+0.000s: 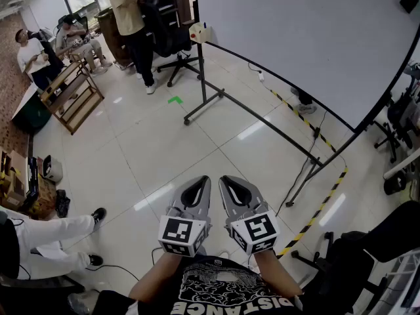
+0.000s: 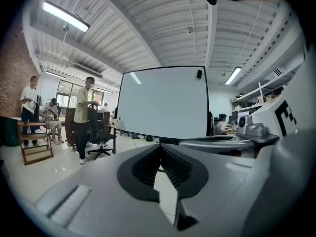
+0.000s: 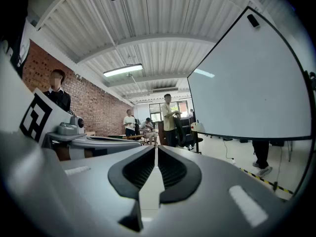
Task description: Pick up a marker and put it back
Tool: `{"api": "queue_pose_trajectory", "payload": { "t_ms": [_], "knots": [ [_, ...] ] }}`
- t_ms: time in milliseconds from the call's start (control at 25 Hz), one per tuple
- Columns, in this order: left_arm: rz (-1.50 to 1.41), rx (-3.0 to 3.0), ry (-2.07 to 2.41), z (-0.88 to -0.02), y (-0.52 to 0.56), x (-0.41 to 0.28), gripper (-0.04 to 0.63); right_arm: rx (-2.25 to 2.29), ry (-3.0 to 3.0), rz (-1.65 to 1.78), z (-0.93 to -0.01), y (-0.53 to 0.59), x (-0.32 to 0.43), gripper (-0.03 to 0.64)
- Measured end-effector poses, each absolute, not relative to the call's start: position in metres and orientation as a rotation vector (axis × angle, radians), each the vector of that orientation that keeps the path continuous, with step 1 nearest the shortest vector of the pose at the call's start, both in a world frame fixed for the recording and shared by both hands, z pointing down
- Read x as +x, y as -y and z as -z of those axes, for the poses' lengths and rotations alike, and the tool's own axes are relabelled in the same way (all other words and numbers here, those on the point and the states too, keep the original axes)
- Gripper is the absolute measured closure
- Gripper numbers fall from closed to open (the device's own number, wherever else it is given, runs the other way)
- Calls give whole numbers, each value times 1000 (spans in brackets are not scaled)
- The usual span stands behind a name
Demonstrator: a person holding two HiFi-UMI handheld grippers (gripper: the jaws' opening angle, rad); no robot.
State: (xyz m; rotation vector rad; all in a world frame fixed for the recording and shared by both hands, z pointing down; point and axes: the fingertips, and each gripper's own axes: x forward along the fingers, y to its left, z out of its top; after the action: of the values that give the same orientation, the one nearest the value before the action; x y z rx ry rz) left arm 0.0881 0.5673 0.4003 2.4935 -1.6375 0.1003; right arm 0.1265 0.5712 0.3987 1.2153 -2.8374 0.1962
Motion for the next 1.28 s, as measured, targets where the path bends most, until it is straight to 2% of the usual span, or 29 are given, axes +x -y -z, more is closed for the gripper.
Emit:
{"api": "queue_pose_trajectory", "payload": {
  "t_ms": [480,1280],
  "knots": [
    [-61,2521,1654,-397,-498,89,589,1198,2839,-143,-401,-503,121,615],
    [-32,2510,1573,-394,-271,-19,589,1267,2754,-146,-393,-283,18,615]
  ]
}}
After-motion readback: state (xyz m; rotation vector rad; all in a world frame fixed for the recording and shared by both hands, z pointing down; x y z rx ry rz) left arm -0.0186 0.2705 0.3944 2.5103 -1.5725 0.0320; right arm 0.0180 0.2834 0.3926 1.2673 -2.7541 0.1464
